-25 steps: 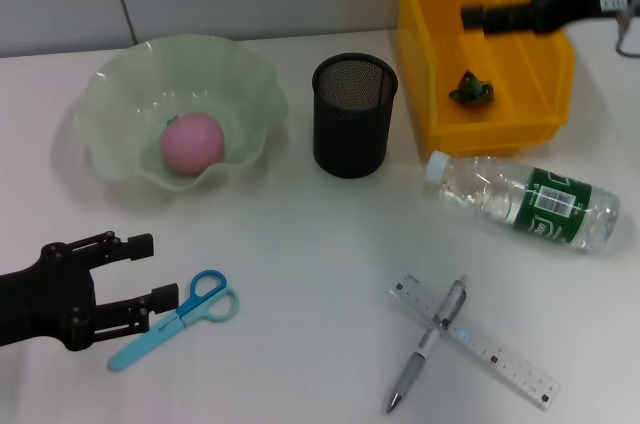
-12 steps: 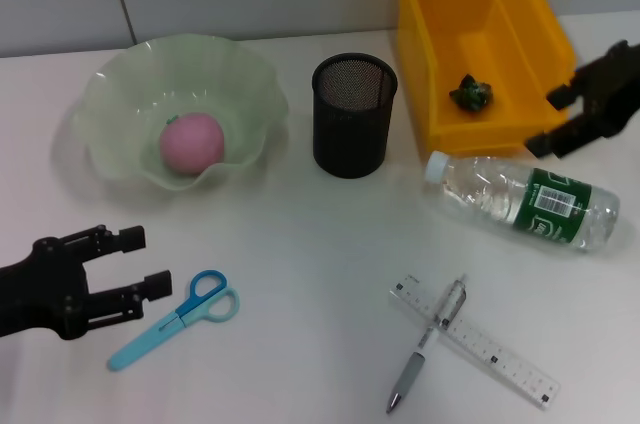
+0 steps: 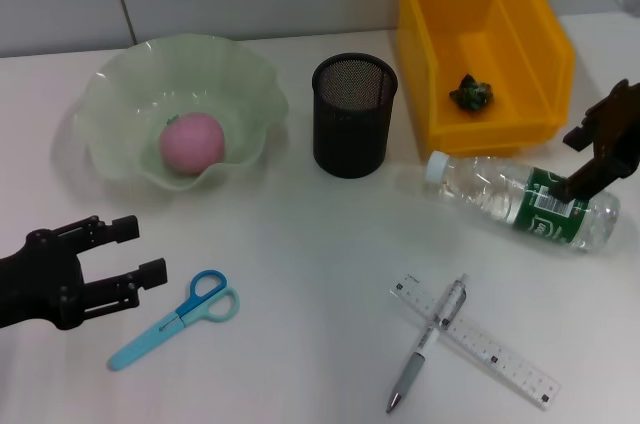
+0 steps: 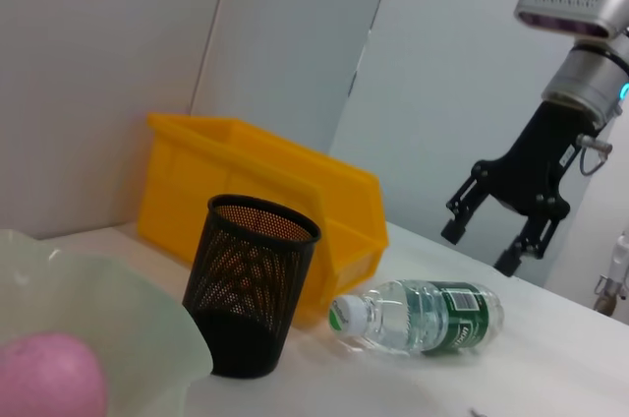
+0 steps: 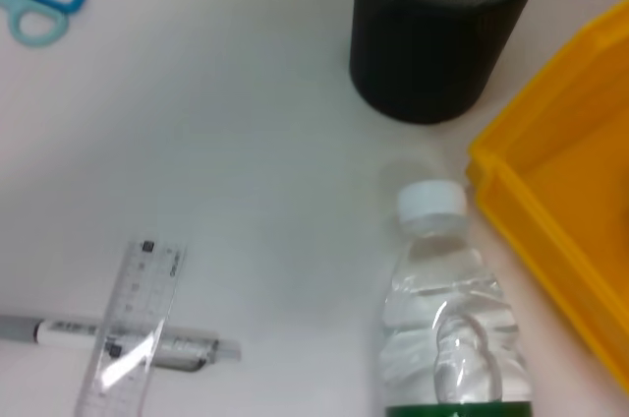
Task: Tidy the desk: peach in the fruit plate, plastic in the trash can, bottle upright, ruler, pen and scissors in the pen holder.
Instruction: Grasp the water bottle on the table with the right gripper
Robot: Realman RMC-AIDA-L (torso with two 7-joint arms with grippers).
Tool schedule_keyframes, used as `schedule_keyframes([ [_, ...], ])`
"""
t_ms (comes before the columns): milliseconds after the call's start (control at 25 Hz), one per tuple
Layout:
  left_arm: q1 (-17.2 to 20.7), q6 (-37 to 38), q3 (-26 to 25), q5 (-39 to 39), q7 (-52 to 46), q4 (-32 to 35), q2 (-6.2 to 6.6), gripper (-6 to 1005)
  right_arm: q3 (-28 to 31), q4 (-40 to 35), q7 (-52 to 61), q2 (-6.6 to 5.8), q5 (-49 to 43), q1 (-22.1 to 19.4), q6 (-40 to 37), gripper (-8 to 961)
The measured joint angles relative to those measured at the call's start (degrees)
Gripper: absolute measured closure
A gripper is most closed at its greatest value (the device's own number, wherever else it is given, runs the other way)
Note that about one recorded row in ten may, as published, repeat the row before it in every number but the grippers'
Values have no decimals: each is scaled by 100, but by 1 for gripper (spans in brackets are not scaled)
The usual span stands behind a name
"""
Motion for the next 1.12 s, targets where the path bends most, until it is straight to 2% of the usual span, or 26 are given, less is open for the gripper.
schedule_keyframes([
  [640,0,21,-149,23,3,2,-15,246,-551,812,-122,53,-297,81,823,181],
  [1120,-1,110,-154,2,-23,96,-15,246,-744,1151,-130,230,-506,46,1411,182],
])
